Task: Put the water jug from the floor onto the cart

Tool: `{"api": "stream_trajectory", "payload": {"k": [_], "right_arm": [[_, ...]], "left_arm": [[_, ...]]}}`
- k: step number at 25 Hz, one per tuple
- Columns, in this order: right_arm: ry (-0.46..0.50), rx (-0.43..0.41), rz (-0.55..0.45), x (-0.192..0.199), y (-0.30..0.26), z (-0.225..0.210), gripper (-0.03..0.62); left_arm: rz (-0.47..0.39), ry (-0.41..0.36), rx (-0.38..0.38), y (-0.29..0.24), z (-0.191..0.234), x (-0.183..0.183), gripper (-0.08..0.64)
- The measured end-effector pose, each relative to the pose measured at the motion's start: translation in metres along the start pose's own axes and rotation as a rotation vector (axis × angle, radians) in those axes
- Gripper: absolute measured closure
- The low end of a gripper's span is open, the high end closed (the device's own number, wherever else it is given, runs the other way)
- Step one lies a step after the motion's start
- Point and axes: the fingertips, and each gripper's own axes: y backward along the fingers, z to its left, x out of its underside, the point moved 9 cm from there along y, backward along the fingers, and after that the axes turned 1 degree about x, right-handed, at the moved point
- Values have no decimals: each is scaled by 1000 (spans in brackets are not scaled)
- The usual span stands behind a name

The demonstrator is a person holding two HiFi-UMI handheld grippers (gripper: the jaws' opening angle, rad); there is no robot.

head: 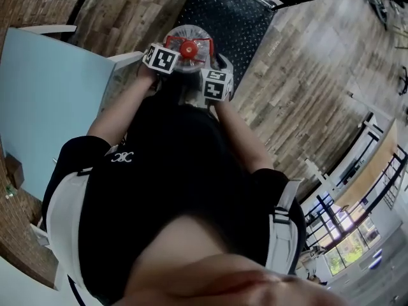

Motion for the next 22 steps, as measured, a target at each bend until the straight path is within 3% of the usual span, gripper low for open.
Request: {"api": "stream_trajectory", "payload": {"k": [7, 12, 16, 22], "right_arm": [[-110, -54, -129, -15, 31, -20, 577], [-195, -42, -143, -19, 48, -42, 577], [-215, -60, -200, -34, 66, -48, 578], [-242, -121, -317, -56, 101, -53, 578]], "left_arm": [[-61, 13, 24, 37, -26, -10, 558], [-97, 104, 90, 57, -39, -8, 558], [-165, 112, 100, 79, -48, -16, 560], [-278, 54, 108, 114, -69, -37, 560]]}}
